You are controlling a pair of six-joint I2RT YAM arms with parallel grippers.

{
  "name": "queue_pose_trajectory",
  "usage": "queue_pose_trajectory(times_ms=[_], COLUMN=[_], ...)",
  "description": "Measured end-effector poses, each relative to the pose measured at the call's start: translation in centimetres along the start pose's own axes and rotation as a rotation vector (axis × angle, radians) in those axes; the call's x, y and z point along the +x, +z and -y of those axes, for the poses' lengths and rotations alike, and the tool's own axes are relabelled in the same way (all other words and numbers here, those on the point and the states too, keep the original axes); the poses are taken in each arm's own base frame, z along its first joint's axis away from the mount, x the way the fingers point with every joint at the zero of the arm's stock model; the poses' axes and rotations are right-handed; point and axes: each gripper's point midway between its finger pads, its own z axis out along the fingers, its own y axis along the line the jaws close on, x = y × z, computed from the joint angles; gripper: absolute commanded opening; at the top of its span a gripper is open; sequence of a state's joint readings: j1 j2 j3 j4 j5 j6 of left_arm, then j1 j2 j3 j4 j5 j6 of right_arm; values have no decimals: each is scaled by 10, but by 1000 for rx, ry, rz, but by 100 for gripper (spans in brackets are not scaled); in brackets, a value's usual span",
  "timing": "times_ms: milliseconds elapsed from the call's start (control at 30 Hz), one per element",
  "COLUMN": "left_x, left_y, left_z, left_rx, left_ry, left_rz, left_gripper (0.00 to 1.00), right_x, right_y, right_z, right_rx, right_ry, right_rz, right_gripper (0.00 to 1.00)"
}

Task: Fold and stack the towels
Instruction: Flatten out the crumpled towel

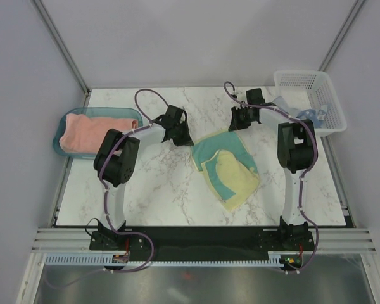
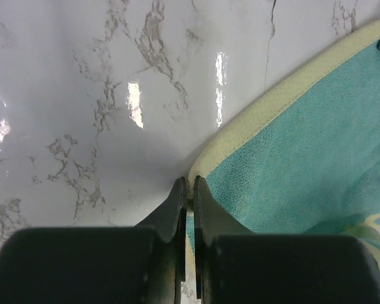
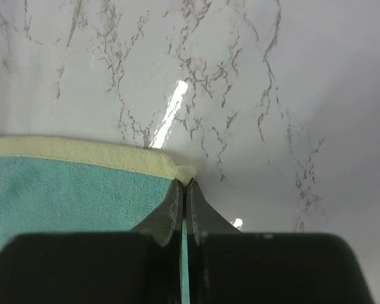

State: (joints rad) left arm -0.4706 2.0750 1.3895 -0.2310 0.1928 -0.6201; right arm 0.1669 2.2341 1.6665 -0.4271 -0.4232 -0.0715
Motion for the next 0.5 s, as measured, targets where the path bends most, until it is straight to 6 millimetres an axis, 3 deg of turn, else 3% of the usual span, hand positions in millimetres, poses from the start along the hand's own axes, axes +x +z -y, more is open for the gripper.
queue_pose_trajectory(times_ms=[100,233,333,500], left_x=[2,-3,-19,-49], left_y=[-2,-17,-46,-124], left_z=[2,8,28,72], left_rx=[15,31,76,199], left_ry=[38,93,136,205], left_rz=[-14,-6,52,201], left_gripper=[2,2,2,2], right_x=[7,9,-13,-50], right_y=[-8,-41,-79,-151], right_z=[-4,-22,-41,-82], right_rx=[18,29,25,0], right_ry=[62,128,131,121], right_rz=[14,55,149,340], right_gripper=[0,0,0,0])
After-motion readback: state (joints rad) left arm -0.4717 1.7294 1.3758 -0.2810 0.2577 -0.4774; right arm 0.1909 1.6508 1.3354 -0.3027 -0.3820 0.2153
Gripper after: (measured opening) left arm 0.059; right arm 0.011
